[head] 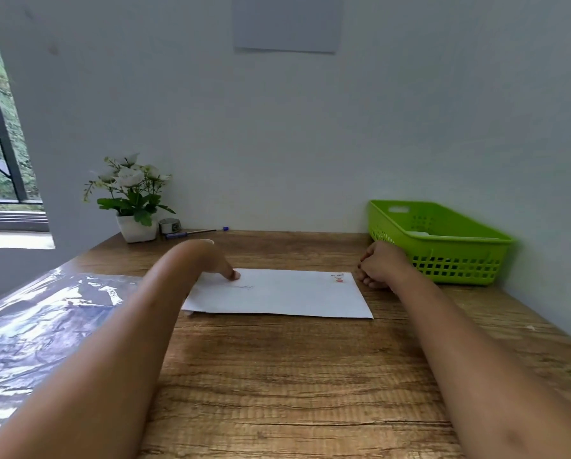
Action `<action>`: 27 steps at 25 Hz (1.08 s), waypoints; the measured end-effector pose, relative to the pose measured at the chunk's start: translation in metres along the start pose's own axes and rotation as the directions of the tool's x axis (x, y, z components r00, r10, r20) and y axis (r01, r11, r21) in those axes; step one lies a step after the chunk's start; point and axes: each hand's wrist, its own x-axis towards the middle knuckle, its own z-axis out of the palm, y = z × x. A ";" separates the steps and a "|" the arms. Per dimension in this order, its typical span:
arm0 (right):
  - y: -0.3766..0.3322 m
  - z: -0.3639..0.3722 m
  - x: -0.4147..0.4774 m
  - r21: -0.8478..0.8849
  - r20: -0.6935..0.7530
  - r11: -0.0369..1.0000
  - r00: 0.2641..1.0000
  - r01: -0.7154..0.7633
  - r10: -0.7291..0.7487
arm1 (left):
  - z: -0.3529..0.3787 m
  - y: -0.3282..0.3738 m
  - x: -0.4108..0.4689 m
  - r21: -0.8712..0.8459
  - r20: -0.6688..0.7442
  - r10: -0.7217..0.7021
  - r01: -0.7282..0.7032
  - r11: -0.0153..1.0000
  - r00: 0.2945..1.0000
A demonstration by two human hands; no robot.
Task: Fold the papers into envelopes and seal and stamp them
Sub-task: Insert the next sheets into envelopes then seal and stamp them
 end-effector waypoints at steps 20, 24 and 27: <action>-0.028 0.005 -0.040 0.621 0.538 0.723 0.835 -0.303 -0.113 | 0.011 0.034 -0.004 -0.771 -0.623 -0.189 -0.636 -0.013 0.759; -0.043 0.025 -0.049 0.712 0.591 0.624 0.754 -0.322 -0.285 | 0.021 0.069 -0.026 -0.735 -0.671 -0.114 -0.678 -0.030 0.733; -0.046 0.022 -0.045 0.825 0.419 0.520 0.857 -0.222 -0.300 | 0.029 0.085 -0.038 -0.730 -0.683 -0.008 -0.683 -0.033 0.730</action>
